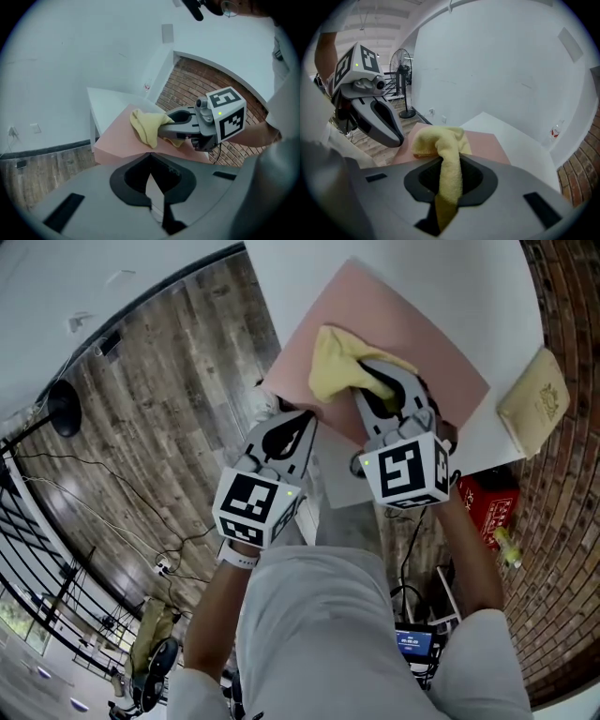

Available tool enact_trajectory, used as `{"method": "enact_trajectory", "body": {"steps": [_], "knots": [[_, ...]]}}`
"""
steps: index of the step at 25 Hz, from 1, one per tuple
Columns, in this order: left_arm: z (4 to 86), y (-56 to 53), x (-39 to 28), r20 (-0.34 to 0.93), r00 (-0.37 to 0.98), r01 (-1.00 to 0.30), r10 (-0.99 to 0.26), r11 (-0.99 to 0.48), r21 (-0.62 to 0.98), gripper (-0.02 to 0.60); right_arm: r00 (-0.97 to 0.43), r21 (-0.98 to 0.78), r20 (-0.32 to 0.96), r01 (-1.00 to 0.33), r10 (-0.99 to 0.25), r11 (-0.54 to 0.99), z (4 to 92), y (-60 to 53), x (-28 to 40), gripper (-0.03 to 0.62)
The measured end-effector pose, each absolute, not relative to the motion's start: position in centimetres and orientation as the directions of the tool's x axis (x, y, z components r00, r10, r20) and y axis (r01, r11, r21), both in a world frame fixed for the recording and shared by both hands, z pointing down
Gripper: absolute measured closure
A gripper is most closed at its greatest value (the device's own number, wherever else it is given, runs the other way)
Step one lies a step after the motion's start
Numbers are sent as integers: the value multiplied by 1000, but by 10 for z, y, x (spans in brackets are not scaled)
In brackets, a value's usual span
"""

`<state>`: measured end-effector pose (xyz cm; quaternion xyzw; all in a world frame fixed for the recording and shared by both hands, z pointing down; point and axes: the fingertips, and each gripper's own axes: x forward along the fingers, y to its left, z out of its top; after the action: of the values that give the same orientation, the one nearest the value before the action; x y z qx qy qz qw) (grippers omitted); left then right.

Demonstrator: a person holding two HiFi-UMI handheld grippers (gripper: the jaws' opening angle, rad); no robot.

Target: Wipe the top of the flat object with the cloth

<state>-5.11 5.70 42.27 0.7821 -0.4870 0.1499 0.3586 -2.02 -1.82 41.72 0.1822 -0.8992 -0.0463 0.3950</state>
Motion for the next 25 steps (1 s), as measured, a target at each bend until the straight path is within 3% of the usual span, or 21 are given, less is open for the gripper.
{"method": "enact_trajectory", "body": {"steps": [15,21,25], "knots": [[398,79,-76,557,442,-880,-704,-218,423,563,-664,193,705,-158,-249,968,417,56,-46,531],[399,82,-88,561,419,-886,-714,-187,424,563,-686,206,705,-45,-180,978,416,58,-67,531],[398,76,-89,557,417,-886,-718,-186,424,563,-691,220,698,-43,-188,975,418,40,-77,531]]}}
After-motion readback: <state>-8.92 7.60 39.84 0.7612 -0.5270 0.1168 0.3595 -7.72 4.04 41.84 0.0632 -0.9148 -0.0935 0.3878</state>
